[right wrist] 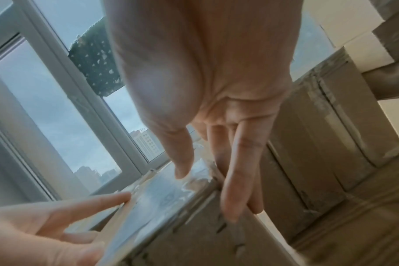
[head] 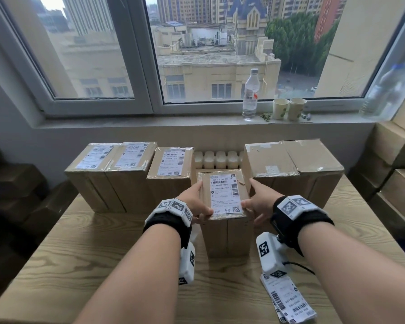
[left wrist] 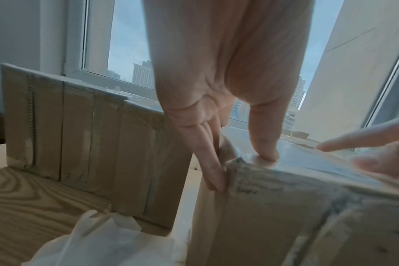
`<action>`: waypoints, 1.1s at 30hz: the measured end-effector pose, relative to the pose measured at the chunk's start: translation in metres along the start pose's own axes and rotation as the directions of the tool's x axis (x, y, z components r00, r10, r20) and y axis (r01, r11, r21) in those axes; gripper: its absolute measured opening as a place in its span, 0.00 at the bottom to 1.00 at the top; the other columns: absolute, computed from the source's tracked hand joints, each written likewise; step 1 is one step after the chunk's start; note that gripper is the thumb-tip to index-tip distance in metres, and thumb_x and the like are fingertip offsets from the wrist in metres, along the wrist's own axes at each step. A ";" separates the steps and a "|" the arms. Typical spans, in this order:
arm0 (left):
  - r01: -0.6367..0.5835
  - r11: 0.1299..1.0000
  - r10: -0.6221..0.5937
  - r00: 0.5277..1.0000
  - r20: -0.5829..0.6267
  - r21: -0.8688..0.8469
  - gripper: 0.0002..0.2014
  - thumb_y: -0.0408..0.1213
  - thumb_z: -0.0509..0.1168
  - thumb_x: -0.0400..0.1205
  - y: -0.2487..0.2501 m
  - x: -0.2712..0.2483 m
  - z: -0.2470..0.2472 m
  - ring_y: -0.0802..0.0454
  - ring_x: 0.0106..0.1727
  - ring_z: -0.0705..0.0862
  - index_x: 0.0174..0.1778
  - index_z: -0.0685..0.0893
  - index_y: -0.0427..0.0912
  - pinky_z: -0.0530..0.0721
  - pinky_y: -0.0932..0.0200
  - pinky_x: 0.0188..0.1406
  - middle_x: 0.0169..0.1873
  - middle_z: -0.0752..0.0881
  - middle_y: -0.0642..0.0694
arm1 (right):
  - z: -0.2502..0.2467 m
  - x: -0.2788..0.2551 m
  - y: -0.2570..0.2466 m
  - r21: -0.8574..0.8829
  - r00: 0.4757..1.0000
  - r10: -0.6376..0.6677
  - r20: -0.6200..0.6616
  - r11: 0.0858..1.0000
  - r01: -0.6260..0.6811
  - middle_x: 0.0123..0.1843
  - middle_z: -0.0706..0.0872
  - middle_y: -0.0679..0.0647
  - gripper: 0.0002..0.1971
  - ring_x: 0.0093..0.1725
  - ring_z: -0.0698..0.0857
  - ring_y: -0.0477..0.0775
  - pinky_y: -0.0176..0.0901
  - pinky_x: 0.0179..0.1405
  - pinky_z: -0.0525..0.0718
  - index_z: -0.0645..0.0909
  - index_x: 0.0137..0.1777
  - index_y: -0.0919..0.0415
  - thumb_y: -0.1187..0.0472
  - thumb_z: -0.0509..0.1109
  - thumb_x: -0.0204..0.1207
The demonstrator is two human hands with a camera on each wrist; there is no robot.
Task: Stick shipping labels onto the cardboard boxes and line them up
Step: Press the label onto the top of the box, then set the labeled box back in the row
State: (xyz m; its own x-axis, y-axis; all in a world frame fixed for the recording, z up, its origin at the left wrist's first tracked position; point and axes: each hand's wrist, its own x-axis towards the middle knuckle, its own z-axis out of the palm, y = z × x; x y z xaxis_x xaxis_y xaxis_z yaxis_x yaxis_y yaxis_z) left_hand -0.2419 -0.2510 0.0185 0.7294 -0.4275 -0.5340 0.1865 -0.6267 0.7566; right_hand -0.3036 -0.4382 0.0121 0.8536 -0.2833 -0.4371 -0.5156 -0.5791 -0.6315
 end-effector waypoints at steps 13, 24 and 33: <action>-0.125 0.951 0.237 0.881 -0.409 0.282 0.29 0.30 0.70 0.78 0.042 0.047 -0.032 0.45 0.66 0.81 0.75 0.70 0.50 0.80 0.54 0.64 0.68 0.81 0.42 | -0.022 0.059 -0.033 0.038 0.976 -0.167 -0.139 0.984 0.174 0.57 0.88 0.54 0.24 0.57 0.87 0.57 0.56 0.63 0.83 0.80 0.60 0.58 0.65 0.77 0.61; -0.043 0.944 0.182 0.894 -0.409 0.327 0.25 0.25 0.62 0.82 0.041 0.089 -0.033 0.43 0.69 0.79 0.75 0.72 0.48 0.79 0.54 0.62 0.71 0.78 0.42 | -0.014 0.090 -0.033 0.030 0.973 -0.173 -0.154 0.983 0.180 0.60 0.87 0.54 0.21 0.60 0.85 0.55 0.50 0.65 0.81 0.80 0.64 0.60 0.69 0.72 0.70; 0.014 0.897 0.202 0.876 -0.437 0.442 0.19 0.29 0.60 0.84 0.039 0.096 -0.028 0.44 0.70 0.77 0.71 0.76 0.45 0.77 0.55 0.65 0.71 0.77 0.44 | -0.011 0.094 -0.028 0.006 0.971 -0.169 -0.168 0.985 0.172 0.59 0.88 0.56 0.16 0.60 0.85 0.57 0.46 0.61 0.82 0.84 0.62 0.62 0.68 0.69 0.73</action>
State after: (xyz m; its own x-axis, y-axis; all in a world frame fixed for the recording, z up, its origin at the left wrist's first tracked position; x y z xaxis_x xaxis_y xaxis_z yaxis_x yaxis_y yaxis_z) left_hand -0.1465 -0.2986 0.0074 0.9647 -0.2164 -0.1503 -0.1136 -0.8563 0.5038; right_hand -0.2082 -0.4569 -0.0039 0.9285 -0.3058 -0.2107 -0.3616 -0.6147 -0.7010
